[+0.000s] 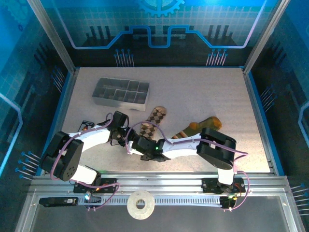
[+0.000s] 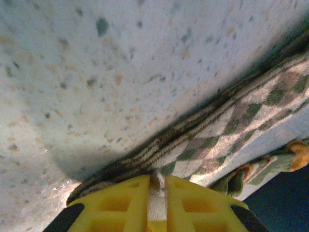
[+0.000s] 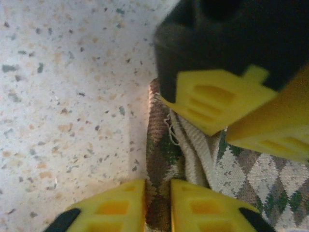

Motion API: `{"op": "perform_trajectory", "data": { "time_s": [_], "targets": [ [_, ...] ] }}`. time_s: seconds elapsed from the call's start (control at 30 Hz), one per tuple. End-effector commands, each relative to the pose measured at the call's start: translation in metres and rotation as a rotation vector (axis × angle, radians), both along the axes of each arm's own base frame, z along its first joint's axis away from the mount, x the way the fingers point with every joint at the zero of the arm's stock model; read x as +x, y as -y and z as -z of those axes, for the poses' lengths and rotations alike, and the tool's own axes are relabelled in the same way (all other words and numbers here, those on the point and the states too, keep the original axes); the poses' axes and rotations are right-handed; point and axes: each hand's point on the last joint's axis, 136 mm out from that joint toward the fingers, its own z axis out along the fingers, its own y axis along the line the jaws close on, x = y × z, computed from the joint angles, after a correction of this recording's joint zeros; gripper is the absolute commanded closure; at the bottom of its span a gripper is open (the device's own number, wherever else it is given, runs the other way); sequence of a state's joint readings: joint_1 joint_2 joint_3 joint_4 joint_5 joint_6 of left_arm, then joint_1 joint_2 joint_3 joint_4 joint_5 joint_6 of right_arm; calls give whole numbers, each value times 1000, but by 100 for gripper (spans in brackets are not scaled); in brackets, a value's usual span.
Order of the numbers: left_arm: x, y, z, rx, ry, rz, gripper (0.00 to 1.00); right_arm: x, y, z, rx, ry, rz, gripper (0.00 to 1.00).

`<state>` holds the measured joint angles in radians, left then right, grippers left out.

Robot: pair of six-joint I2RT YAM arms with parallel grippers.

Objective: Roll the socks

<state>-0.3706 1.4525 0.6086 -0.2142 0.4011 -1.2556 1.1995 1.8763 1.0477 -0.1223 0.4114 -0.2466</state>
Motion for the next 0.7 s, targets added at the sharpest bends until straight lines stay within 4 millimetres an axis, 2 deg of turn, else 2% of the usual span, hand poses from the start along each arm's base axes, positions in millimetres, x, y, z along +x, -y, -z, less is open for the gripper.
{"op": "perform_trajectory", "data": {
  "time_s": [0.0, 0.13, 0.23, 0.37, 0.67],
  "targets": [
    [1, -2, -16, 27, 23, 10, 79, 0, 14, 22, -3, -143, 75, 88],
    [7, -16, -35, 60, 55, -36, 60, -9, 21, 31, 30, -309, 98, 96],
    [7, -32, -42, 82, 53, -88, 53, -13, 24, 34, 64, -415, 123, 99],
    [6, -44, -45, 95, 50, -131, 48, -16, 25, 38, 96, -536, 151, 100],
    [2, -44, -39, 78, 37, -138, 49, -20, 25, 47, 84, -633, 174, 100]
  ]
}}
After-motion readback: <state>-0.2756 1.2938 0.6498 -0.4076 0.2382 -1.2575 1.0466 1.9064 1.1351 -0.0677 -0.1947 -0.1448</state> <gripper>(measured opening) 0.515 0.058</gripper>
